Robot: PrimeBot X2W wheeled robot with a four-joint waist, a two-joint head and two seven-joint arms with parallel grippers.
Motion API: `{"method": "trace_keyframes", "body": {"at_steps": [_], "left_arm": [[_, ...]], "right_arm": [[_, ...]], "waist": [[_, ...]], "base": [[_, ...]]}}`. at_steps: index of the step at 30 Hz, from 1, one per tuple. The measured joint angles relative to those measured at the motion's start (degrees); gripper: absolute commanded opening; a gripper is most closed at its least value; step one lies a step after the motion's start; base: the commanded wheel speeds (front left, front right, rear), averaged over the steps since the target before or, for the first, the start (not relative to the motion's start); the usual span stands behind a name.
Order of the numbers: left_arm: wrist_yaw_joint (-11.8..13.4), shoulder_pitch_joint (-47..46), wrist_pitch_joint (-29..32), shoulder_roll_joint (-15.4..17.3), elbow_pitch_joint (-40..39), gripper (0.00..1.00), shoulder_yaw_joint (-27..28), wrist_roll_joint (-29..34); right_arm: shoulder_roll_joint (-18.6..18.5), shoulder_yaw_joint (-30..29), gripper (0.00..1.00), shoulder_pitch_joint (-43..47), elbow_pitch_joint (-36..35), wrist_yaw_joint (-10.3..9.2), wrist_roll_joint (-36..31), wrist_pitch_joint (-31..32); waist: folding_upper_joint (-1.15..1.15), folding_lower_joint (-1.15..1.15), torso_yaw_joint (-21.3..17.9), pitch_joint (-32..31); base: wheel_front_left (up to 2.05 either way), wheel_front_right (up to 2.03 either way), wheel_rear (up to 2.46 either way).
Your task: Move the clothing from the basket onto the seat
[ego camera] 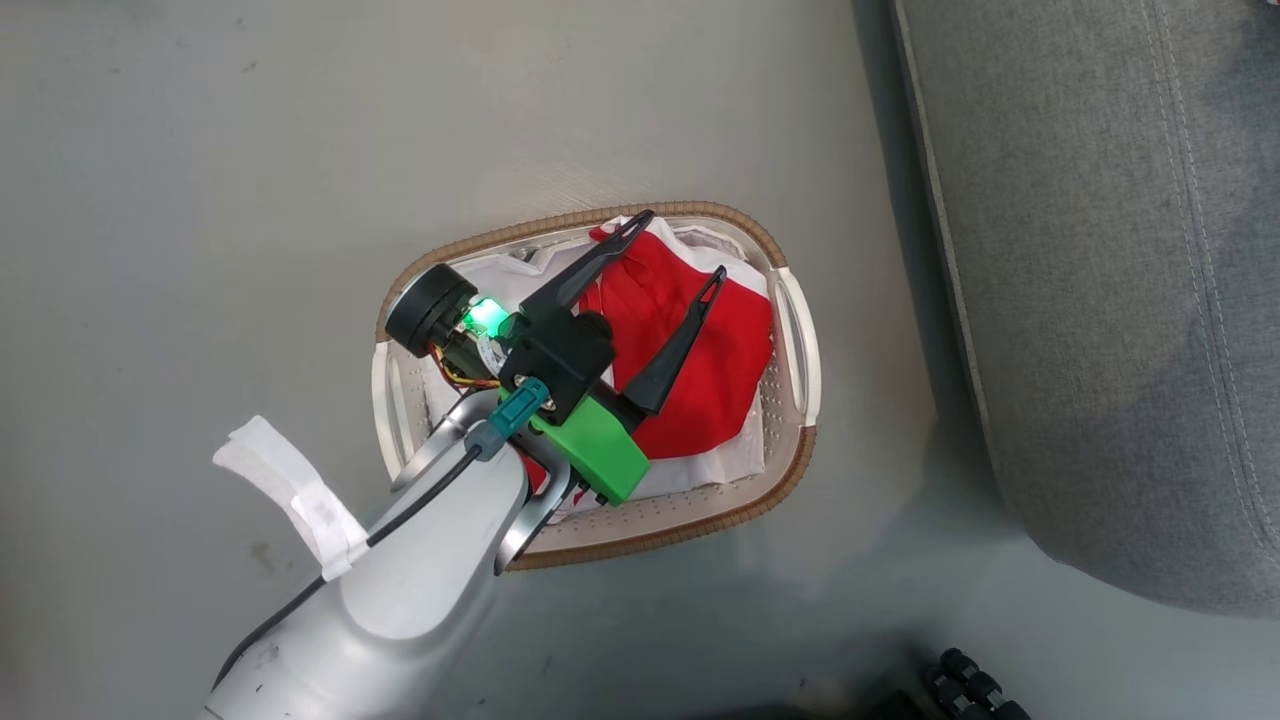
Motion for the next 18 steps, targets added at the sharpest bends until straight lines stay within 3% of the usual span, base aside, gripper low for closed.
{"method": "trace_keyframes", "body": {"at_steps": [3,4,5,6,7,18], "left_arm": [[0.0,0.0,0.0,0.1,0.3,1.0,0.2,0.2],[0.0,0.0,0.0,0.3,0.4,1.0,0.2,0.3],[0.0,0.0,0.0,0.4,0.4,1.0,0.2,0.3],[0.0,0.0,0.0,0.4,0.4,1.0,0.3,0.3],[0.0,0.1,0.0,0.5,0.4,1.0,0.3,0.3],[0.0,1.5,0.0,1.1,0.8,1.0,0.8,0.3]], "right_arm": [[0.5,-0.3,0.0,1.0,0.8,-0.01,-1.0,-0.1],[0.8,0.0,0.07,1.5,0.7,-0.01,-1.5,-0.1],[1.1,0.2,0.34,1.8,0.5,-0.01,-1.5,-0.1],[1.3,0.2,0.53,2.0,0.3,-0.01,-1.5,-0.1],[1.6,0.3,1.0,2.3,0.0,-0.01,-1.5,-0.1],[4.6,2.9,1.0,9.8,-4.9,-0.01,0.9,-0.1]], "waist": [[0.0,0.0,-0.5,0.0],[0.0,0.0,-0.7,-0.1],[0.0,0.0,-1.0,-0.2],[0.0,0.0,-1.2,-0.2],[0.0,0.0,-1.4,-0.3],[0.0,0.0,-3.7,-2.7]], "base": [[0.0,0.0,0.0],[0.0,0.0,0.0],[0.0,0.0,0.0],[0.0,0.0,0.0],[0.0,0.0,0.0],[0.0,0.0,0.0]]}}
